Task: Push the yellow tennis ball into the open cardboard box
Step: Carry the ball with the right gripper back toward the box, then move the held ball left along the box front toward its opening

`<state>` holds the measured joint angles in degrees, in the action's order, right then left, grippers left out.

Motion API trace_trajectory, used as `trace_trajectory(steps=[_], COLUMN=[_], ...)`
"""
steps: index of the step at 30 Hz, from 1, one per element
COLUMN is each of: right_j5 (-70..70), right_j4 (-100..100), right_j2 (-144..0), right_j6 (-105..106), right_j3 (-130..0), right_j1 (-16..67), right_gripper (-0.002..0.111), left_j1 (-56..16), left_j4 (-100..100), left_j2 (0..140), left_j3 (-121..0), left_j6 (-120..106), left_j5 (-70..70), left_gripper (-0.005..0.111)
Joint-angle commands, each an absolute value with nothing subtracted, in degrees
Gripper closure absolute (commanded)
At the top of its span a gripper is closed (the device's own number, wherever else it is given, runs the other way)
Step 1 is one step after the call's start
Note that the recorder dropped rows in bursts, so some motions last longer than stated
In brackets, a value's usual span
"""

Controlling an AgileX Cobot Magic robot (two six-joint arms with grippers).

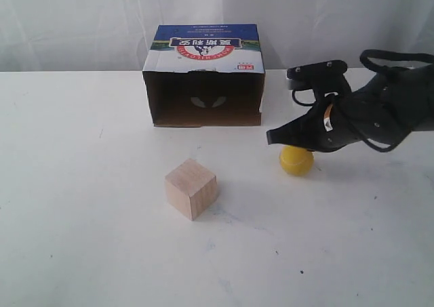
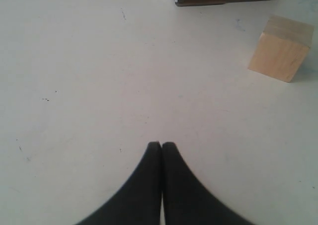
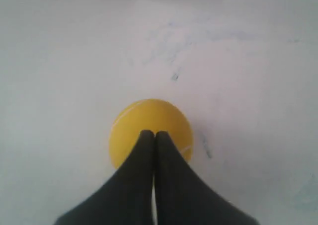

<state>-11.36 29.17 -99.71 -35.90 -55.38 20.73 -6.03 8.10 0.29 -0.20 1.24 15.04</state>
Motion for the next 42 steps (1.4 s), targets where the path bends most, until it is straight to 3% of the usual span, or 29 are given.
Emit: trace_trajectory(steps=[1, 11, 42], right_j5=[-10.1, -16.1, -4.1], right_j4=[28.4, 27.1, 19.0], right_j2=[-105.7, -106.6, -105.5], right_j6=[-36.1, -35.6, -36.3], right_j3=[-60.3, -60.4, -60.5], right_j1=[17.6, 18.3, 18.3], right_gripper=[0.108, 0.108, 0.108], left_j1=[-6.5, -6.5, -6.5], left_j4=[9.0, 9.0, 9.0], left_j2=[0.0, 0.0, 0.0], left_j3=[0.0, 0.0, 0.0], left_j6=[1.6, 1.5, 1.5], left_j5=[15.0, 15.0, 15.0], left_gripper=[0.107, 0.107, 0.107])
